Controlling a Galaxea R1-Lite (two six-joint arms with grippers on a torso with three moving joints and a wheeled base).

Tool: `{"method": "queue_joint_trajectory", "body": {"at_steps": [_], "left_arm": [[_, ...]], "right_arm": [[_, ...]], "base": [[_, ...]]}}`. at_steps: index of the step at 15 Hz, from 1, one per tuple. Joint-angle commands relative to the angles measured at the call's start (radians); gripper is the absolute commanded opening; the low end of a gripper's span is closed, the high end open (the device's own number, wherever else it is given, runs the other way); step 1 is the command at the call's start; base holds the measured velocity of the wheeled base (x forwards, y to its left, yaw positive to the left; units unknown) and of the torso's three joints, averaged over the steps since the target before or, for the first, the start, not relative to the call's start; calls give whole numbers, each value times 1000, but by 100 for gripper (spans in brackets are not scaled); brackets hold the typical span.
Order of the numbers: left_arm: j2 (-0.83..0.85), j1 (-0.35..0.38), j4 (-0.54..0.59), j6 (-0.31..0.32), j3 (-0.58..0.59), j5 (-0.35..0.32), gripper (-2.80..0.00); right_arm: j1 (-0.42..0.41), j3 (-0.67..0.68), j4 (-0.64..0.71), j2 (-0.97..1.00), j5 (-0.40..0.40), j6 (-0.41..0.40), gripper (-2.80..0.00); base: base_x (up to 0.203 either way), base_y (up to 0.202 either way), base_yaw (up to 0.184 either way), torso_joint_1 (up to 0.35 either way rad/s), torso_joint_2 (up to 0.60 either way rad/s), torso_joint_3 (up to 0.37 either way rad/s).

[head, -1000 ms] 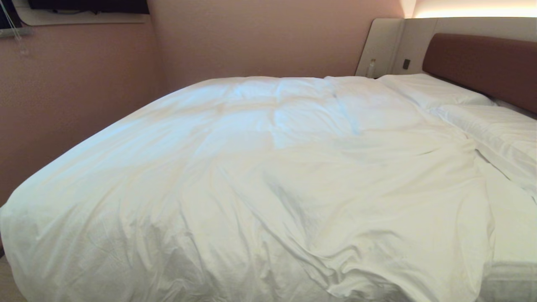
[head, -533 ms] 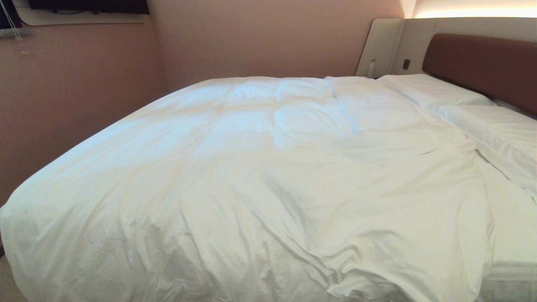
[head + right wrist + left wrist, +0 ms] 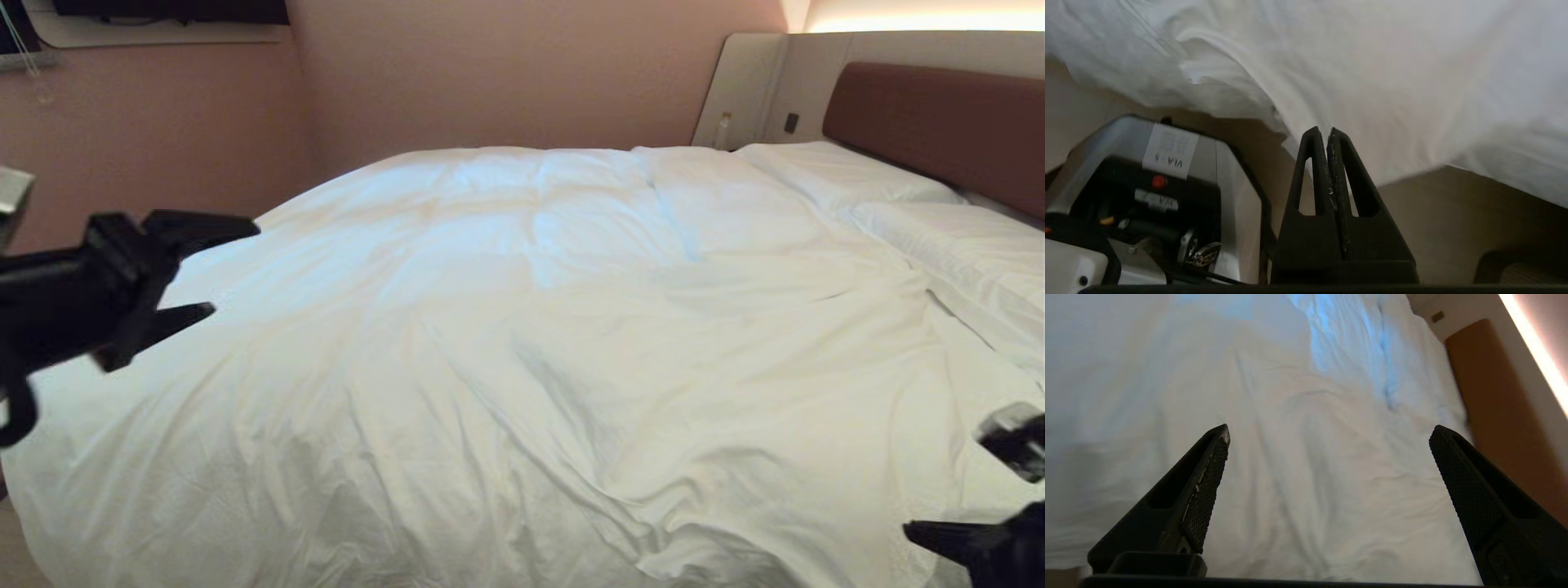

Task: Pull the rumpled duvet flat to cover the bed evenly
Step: Hold the folded corner of the quilt

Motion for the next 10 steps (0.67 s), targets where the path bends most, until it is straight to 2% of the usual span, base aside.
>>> {"method": "queue_joint_trajectory", "body": {"at_steps": [1,3,6,8,10], "left_arm": [[315,-10,-12,-93,-146,-25,0],[485,-36,-5,-154,-300,-49,0],[670,-91,86,-237,-523,-57,0],[736,-130,112,-277,-587,-55,0],[778,-142,116,-287,-623,-54,0]], "right_arm": [[46,-48,-476,251,-2,6,-280],[96,-142,-508,393,-7,20,-280],[174,-273,-563,542,-37,59,-280],[196,-284,-614,588,-48,74,-280],[197,-283,-625,607,-48,78,-280]], "base": [[0,0,0,0,0,0],[0,0,0,0,0,0],[0,0,0,0,0,0],[0,0,0,0,0,0],[0,0,0,0,0,0]]}}
